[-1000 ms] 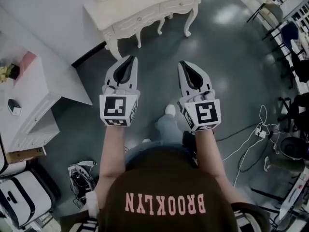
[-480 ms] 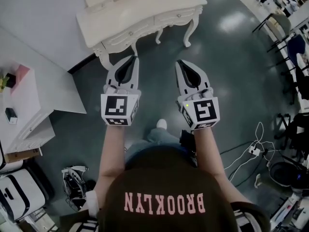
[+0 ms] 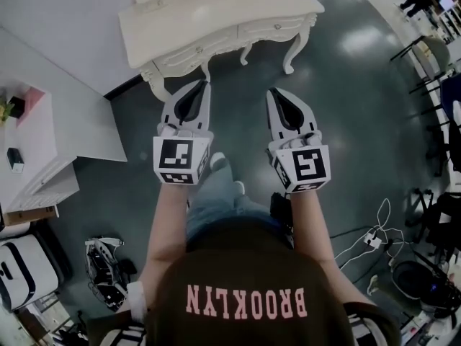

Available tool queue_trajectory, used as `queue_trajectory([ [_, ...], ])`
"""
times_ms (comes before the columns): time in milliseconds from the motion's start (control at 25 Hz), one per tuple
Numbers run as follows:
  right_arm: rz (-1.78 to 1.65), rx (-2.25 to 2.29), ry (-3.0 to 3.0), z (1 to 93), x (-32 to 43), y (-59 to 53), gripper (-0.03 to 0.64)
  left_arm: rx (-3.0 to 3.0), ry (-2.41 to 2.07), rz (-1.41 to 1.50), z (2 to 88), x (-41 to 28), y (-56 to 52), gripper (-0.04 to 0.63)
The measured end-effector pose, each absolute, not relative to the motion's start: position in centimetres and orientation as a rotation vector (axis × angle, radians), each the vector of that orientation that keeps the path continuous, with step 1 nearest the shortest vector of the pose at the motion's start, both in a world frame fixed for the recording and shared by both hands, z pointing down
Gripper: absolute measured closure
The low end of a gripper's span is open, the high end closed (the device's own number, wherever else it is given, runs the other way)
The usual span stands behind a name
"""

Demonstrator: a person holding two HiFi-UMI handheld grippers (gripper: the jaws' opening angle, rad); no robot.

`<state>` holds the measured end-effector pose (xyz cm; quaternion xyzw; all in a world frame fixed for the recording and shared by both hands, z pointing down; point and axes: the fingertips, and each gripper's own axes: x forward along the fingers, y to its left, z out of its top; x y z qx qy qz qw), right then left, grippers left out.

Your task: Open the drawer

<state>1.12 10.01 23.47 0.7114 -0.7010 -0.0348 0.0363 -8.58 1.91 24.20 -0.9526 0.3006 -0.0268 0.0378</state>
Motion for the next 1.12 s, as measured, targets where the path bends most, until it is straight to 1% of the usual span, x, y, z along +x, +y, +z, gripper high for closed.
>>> queue_trajectory([
  [320,-0.069,2.145,-2.182,25.0,4.5,4.3,0.620,-2.932,1.029,-0.165,26.7,-5.7,-4.5,0.581],
  [680,0.061,2.128,-2.186,28.0,11.1,-5.5,0.620,-2.996,1.138,-0.286,31.5,-1.5,-14.3,0.581],
  [880,0.134,2.081,-2.184,29.9,13.4,-11.1,0.620,-3.026,1.237,-0.325,33.5,-0.7,-19.5,0.581],
  [1120,0.208,2.007,-2.182,32.3,15.0,-16.6,0.620,-3.043,1.295,-0.435,36.4,0.2,-23.9,0.581],
])
